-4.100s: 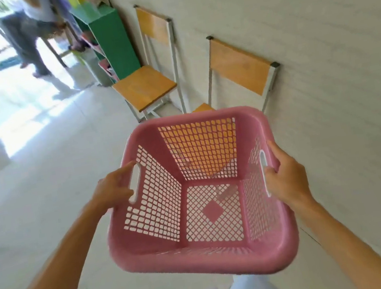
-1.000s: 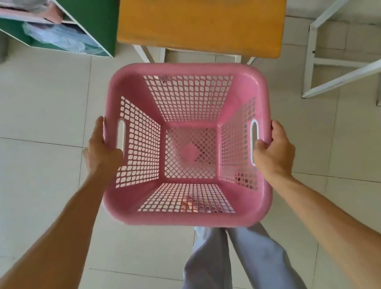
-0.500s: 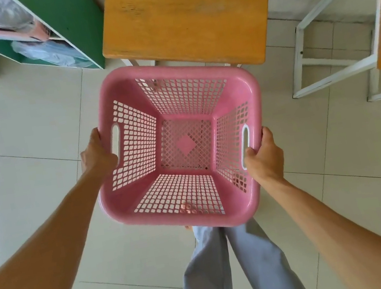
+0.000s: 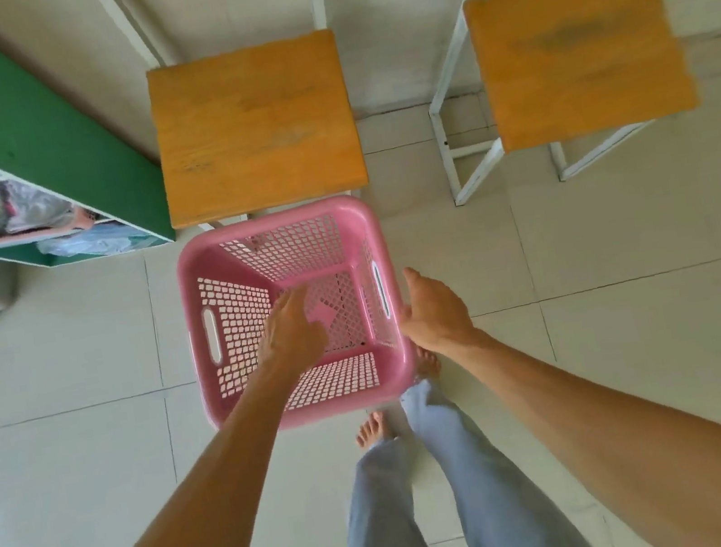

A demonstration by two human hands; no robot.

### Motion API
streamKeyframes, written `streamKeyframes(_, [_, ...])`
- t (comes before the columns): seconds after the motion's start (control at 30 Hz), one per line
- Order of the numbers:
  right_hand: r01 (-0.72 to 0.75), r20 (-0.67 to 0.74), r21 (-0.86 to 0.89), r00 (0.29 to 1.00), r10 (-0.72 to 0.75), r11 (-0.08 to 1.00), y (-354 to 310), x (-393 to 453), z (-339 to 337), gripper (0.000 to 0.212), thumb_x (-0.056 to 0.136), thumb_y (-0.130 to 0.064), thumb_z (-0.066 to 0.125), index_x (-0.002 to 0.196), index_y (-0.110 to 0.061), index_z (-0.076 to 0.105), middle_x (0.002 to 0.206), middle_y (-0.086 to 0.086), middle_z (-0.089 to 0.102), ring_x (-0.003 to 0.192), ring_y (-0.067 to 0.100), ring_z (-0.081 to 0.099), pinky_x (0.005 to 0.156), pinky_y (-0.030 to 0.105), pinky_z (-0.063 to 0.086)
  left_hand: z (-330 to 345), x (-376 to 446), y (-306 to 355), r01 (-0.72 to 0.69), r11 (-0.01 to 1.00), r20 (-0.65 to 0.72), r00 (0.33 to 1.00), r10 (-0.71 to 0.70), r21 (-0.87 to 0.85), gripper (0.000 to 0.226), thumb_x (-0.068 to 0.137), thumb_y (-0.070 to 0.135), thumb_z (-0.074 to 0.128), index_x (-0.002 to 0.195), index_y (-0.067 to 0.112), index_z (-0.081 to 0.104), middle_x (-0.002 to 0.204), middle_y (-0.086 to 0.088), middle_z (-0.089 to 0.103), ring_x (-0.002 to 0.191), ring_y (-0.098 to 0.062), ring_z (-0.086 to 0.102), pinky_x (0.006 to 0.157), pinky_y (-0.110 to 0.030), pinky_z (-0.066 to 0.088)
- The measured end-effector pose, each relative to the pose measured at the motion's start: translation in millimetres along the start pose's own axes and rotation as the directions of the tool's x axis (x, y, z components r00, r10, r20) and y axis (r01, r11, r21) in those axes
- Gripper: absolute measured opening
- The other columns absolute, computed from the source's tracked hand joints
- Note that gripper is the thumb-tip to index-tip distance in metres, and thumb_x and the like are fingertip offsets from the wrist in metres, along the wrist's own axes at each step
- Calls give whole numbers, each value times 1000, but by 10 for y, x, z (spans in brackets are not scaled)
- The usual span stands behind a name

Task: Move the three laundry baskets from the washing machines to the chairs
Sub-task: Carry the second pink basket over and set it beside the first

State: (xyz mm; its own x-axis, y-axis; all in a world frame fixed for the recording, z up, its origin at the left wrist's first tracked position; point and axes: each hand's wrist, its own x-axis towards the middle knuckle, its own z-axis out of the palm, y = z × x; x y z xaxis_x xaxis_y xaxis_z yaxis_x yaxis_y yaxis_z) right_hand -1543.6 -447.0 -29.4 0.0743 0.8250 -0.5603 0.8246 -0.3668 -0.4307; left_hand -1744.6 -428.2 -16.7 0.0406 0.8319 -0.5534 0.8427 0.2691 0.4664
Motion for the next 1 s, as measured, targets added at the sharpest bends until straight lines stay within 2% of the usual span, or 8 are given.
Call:
streamKeyframes(0.03, [-7,-7,-2,1000,7,1000,-16,-176,-145,43,95,-16,65,135,-15,50,121,3,67,100,21,70,78,26,53,-18,-100,187,-46,999,17,999,46,14,63,86,-1,56,143,22,42,144,-5,52,112,-22,61,75,-32,59])
streamKeyframes(0.1, [-43,-33,-13,999,43,999,-7,-542,-433,45,97,-15,61,140,-10,48,133,7,61,118,26,62,90,32,49,-37,-305,543,-154,984,79,986,147,92,67,86,2,56,146,26,38,151,-2,44,130,-25,52,101,-47,50])
streamKeyframes(0.17, [-85,-81,18,993,86,996,25,-867,-670,42,98,-17,57,139,-11,49,133,8,61,120,27,60,91,33,48,-79,-533,925,-246,956,154,963,222,160,63,90,8,55,148,23,37,153,-2,41,138,-26,44,113,-46,37])
streamKeyframes(0.33, [-169,-225,199,951,213,965,282,-1571,-1127,49,98,-21,56,146,-13,45,141,8,57,130,28,54,99,35,45,-64,-1039,1791,-463,858,266,875,403,222,59,95,16,49,151,20,31,153,-6,40,138,-28,41,113,-42,37])
streamKeyframes(0.5, [-257,-335,416,848,409,872,957,-2070,-1490,57,99,-23,54,152,-15,36,143,9,55,131,28,53,99,37,47,189,-1280,2574,-667,686,390,737,552,290,61,95,19,49,152,24,28,154,-7,38,139,-28,40,113,-39,34])
streamKeyframes(0.63, [-308,-382,517,752,538,798,1597,-2409,-1811,52,97,-23,53,148,-15,42,134,10,60,126,29,56,96,39,50,495,-1389,3291,-752,577,487,652,581,319,57,96,24,49,151,28,31,155,-5,36,141,-27,37,115,-41,32])
streamKeyframes(0.77, [-330,-390,599,675,626,729,2347,-2680,-2166,58,97,-25,52,153,-18,37,143,12,53,130,29,52,100,38,46,962,-1489,4143,-821,485,573,562,597,301,57,95,25,51,149,29,35,157,-5,35,138,-29,41,114,-43,33])
streamKeyframes(1.0, [-309,-450,676,545,707,669,3670,-3116,-2882,55,95,-26,53,149,-21,43,140,8,58,127,28,56,97,37,47,1910,-1909,5644,-922,355,625,369,688,154,54,95,23,52,147,25,39,154,0,39,141,-23,37,117,-40,29])
